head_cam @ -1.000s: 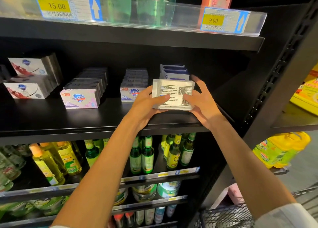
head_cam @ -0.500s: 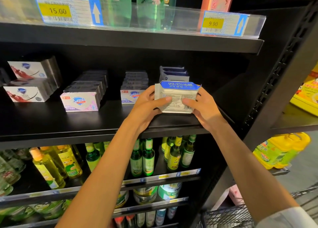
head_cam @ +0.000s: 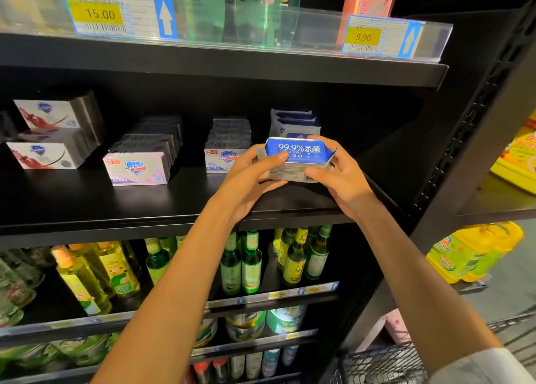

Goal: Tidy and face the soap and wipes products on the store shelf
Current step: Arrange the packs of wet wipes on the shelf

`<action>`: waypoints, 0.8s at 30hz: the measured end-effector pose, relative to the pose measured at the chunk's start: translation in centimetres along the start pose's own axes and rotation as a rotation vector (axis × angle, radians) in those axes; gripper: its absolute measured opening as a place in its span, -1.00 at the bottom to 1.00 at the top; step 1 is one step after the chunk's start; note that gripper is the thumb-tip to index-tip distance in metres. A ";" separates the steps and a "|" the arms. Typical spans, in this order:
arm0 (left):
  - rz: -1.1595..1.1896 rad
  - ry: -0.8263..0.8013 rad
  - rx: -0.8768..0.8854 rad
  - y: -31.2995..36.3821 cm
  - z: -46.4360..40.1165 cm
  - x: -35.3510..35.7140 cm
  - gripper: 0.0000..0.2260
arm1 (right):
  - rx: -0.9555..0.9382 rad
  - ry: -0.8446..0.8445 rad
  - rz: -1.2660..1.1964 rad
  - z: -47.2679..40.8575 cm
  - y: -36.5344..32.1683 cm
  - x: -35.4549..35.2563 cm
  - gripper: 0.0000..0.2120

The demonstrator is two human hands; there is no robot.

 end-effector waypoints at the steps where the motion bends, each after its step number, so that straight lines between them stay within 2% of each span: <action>1: -0.019 0.013 0.024 0.0 0.0 -0.1 -0.64 | 0.013 -0.002 0.009 -0.1 0.0 0.0 -0.39; 4: -0.059 0.041 0.087 0.2 0.0 -0.2 -0.60 | 0.066 0.012 -0.001 -0.4 0.0 0.3 -0.31; 8: -0.077 0.090 0.144 0.2 -0.2 -0.4 -0.59 | 0.099 -0.025 -0.086 -0.5 0.1 0.4 -0.47; 11: -0.092 0.070 0.155 0.1 -0.2 -0.4 -0.60 | 0.130 -0.023 -0.117 -0.4 0.1 0.4 -0.49; 18: -0.079 -0.022 0.128 -0.1 -0.1 -0.2 -0.59 | 0.092 0.017 -0.149 -0.2 0.3 0.1 -0.50; 24: 0.043 0.089 -0.014 -0.3 -0.3 0.1 -0.61 | 0.064 0.045 -0.090 0.0 0.3 -0.1 -0.55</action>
Point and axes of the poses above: each hand's wrist, its own z-axis away from the middle knuckle, its own x-axis out of the palm, y = z × x, the point moved 3 cm from there along -z, towards the middle knuckle, and after that the axes turned 8 degrees about x, right-handed, at the moved point
